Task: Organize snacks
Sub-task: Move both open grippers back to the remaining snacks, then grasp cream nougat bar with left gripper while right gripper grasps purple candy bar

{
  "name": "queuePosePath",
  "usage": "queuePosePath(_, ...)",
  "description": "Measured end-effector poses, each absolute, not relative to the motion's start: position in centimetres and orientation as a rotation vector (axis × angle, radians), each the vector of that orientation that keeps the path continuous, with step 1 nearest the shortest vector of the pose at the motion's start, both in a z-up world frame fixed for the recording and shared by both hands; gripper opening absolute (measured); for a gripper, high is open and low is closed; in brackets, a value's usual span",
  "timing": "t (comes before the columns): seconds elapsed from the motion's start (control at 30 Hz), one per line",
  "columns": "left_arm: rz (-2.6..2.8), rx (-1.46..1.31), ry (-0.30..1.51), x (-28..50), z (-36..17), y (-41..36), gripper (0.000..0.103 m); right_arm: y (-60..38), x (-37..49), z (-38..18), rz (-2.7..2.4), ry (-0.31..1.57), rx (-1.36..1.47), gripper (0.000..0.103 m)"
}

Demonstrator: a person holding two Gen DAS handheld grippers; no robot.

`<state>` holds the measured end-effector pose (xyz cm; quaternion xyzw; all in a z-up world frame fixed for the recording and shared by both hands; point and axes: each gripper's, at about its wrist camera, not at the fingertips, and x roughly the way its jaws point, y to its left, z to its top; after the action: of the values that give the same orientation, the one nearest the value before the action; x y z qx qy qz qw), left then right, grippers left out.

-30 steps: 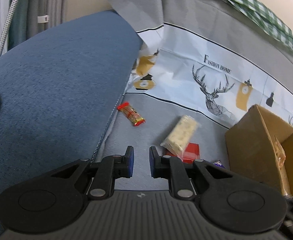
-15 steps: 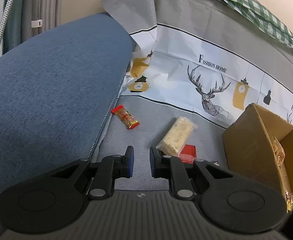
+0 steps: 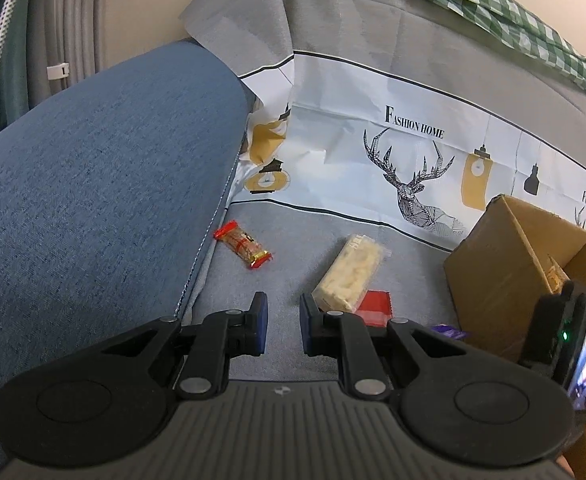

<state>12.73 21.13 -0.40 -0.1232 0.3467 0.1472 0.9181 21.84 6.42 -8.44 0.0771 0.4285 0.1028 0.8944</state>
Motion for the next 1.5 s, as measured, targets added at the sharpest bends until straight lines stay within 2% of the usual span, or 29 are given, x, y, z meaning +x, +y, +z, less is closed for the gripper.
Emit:
queuePosePath(0.03, 0.305, -0.252, 0.713, 12.7, -0.4, 21.1, 0.018, 6.4, 21.6, -8.4, 0.214, 0.882, 0.147, 0.058)
queuePosePath(0.07, 0.306, -0.251, 0.712, 12.7, -0.4, 21.1, 0.018, 6.4, 21.4, -8.4, 0.216, 0.872, 0.132, 0.052)
queuePosePath(0.13, 0.308, -0.243, 0.709, 12.6, -0.3, 21.1, 0.018, 6.4, 21.1, -8.3, 0.221, 0.872, 0.108, 0.025)
queuePosePath(0.37, 0.322, -0.196, 0.727, 12.2, -0.6, 21.2, 0.018, 5.6, 18.8, -7.8, 0.274, 0.879, 0.044, 0.018)
queuePosePath(0.77, 0.321, -0.194, 0.740, 11.4, -0.7, 21.7, 0.020, 3.4, 10.6, -3.3, 0.531, 0.805, -0.033, 0.012)
queuePosePath(0.97, 0.330, -0.250, 0.745, 11.8, -0.9, 22.3, 0.020, 2.6, 8.7, -5.1, 0.605, 0.819, -0.079, 0.013)
queuePosePath(1.07, 0.327, -0.251, 0.747, 12.3, -1.1, 22.2, 0.020, 3.1, 9.2, -6.0, 0.565, 0.836, -0.110, 0.023)
queuePosePath(1.13, 0.319, -0.251, 0.747, 12.8, -1.2, 22.1, 0.020, 3.0, 9.8, -5.8, 0.568, 0.795, -0.074, 0.047)
queuePosePath(1.2, 0.303, -0.249, 0.749, 13.3, -1.4, 21.9, 0.024, 3.3, 10.5, -6.0, 0.543, 0.768, -0.093, 0.057)
queuePosePath(1.27, 0.288, -0.239, 0.753, 14.1, -1.8, 21.6, 0.029, 3.8, 11.4, -6.5, 0.517, 0.783, -0.091, 0.058)
queuePosePath(1.4, 0.244, -0.196, 0.742, 16.1, -2.3, 20.3, 0.039, 4.0, 12.6, -7.8, 0.477, 0.850, -0.087, 0.056)
queuePosePath(1.47, 0.232, -0.182, 0.738, 17.1, -2.7, 19.9, 0.046, 3.9, 12.7, -8.0, 0.479, 0.860, -0.083, 0.042)
queuePosePath(1.5, 0.230, -0.180, 0.737, 17.7, -2.9, 19.7, 0.051, 3.9, 12.7, -7.9, 0.484, 0.858, -0.080, 0.025)
